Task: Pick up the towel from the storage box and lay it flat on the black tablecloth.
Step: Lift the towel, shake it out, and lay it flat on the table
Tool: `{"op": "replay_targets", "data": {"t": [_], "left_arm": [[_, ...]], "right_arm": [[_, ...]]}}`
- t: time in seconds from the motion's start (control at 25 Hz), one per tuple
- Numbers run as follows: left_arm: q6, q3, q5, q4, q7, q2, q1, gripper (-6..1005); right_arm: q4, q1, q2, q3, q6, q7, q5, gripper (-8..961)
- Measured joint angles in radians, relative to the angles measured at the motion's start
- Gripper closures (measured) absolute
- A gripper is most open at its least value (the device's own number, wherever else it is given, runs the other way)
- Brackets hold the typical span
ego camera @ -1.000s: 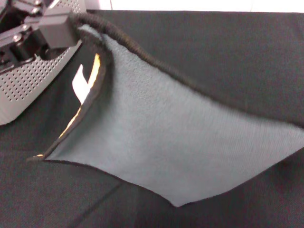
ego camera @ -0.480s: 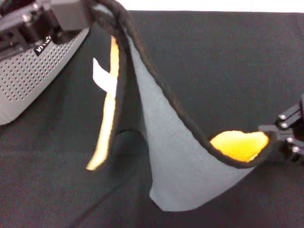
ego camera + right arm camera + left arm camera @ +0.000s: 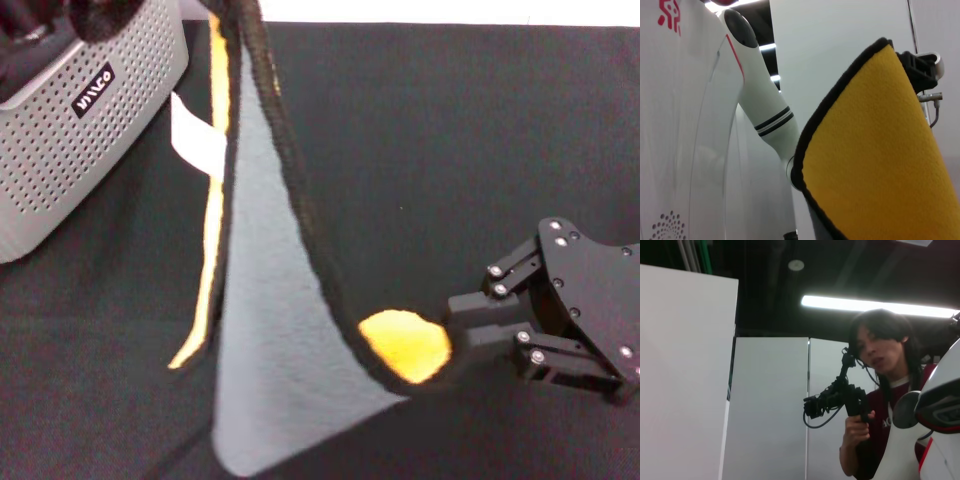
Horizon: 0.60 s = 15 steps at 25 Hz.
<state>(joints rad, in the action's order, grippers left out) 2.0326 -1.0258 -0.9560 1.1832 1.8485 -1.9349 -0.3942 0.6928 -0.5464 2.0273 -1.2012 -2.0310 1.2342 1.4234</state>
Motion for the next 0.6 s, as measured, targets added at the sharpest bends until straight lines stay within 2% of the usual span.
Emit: {"op": "replay_targets", "data": {"t": [0.08,0.28,0.6], "left_arm": [[0.0,0.001,0.008,0.0,0.0,0.0,0.0,972],[0.0,0.003,0.019,-0.003,0.0,0.0,-0.004,972],[-0.001,0.003,0.041,-0.033,0.001,0.001,-0.036,972]], "right_arm": [[-0.006,-0.006,-0.002,-0.001,-0.002,-0.008,0.0,900],[0.0,-0.011,-0.006,-0.009,-0.002,-0.023,0.017,731],[0.005,-0.027,-0.011,-0.013,0.026,-0.049,0.073,558]]}}
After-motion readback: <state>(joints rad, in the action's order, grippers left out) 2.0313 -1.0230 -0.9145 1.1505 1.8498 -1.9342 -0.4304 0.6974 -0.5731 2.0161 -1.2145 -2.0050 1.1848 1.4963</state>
